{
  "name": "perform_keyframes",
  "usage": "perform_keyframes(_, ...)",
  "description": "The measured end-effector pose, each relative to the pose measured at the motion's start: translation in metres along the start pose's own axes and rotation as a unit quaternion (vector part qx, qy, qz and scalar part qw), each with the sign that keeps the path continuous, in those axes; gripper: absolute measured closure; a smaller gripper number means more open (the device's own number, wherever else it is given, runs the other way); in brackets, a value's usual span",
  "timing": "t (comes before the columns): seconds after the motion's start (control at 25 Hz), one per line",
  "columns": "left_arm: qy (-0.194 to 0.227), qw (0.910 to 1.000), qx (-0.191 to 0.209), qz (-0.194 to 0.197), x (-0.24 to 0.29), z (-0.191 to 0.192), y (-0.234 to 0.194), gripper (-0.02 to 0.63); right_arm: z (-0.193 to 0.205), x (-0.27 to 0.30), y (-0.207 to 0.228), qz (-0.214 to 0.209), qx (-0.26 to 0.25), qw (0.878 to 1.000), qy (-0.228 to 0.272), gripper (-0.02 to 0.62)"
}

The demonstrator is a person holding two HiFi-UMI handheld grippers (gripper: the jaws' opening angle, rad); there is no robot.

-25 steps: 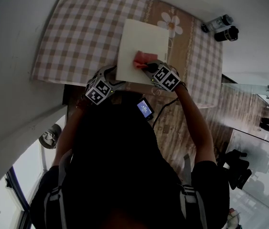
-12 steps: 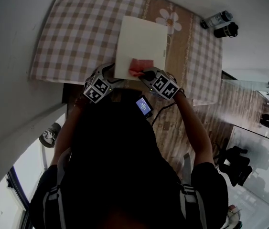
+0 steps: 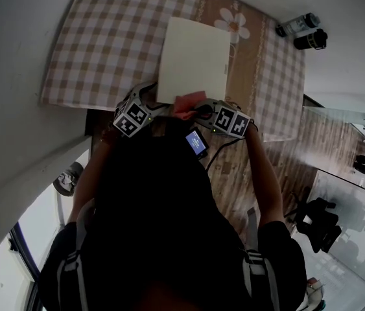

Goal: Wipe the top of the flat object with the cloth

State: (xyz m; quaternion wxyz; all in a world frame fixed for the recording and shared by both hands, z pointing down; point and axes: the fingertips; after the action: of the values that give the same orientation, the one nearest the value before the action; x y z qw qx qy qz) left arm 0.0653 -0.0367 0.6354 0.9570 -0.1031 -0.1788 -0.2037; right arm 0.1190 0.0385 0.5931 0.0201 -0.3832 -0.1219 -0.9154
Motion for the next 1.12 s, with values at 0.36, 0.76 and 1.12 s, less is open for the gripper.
perform_keyframes(0.36,0.014,0.9999,0.004,0.009,-0.006,-0.008,0.000,0.267,-0.061,-0.102,0.095,0.104,-0.018,0.987,0.120,0.574)
perform_keyframes(0.76,0.016,0.9998,-0.004,0.010,-0.006,-0.013,-0.001,0.267,-0.037,-0.170,0.291,0.365,-0.079,0.927,0.027,0.574)
perform_keyframes(1.12,0.006,0.9999,-0.002,0.012,-0.009,-0.018,-0.002,0.267,-0.003,-0.142,0.338,0.361,-0.092,0.927,-0.046,0.574)
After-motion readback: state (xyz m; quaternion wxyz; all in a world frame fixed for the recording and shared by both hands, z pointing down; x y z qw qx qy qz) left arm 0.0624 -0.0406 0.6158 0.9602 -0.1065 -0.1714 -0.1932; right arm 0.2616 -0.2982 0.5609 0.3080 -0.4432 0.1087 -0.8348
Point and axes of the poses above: the fingertips, and each gripper's own axes: x forward along the fingers, y to its right, z out of its underside, and after that the axes turned 6 degrees about y, right-handed
